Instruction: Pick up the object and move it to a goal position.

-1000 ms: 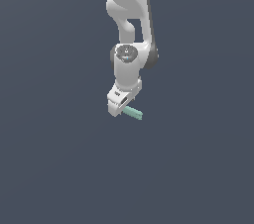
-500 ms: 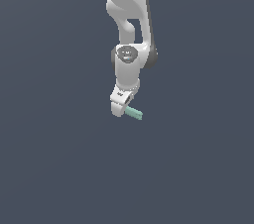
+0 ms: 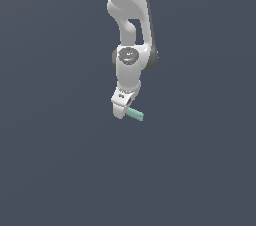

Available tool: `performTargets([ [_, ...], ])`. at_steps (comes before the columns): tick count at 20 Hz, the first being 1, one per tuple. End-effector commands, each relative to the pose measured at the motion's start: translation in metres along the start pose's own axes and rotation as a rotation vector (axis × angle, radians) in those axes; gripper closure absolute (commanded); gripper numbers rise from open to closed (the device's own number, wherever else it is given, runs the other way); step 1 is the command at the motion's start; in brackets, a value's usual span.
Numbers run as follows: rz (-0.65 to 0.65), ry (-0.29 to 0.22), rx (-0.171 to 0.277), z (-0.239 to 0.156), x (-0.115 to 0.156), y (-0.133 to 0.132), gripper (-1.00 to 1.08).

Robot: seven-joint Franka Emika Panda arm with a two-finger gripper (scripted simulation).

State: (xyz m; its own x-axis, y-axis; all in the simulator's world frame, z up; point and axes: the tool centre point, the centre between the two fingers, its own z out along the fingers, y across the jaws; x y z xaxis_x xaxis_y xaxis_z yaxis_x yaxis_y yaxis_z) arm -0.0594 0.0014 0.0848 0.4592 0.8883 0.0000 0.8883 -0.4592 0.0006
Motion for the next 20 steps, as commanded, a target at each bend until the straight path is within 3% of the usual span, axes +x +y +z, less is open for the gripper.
performTargets([
  [1, -0.001, 0.0, 0.001, 0.007, 0.0, -0.001, -0.92],
  [13, -0.005, 0.0, 0.001, 0.046, 0.0, -0.001, -0.92],
  [14, -0.005, 0.0, 0.001, 0.046, 0.0, -0.001, 1.08],
  [20, -0.005, 0.0, 0.001, 0.046, 0.0, -0.001, 1.08],
])
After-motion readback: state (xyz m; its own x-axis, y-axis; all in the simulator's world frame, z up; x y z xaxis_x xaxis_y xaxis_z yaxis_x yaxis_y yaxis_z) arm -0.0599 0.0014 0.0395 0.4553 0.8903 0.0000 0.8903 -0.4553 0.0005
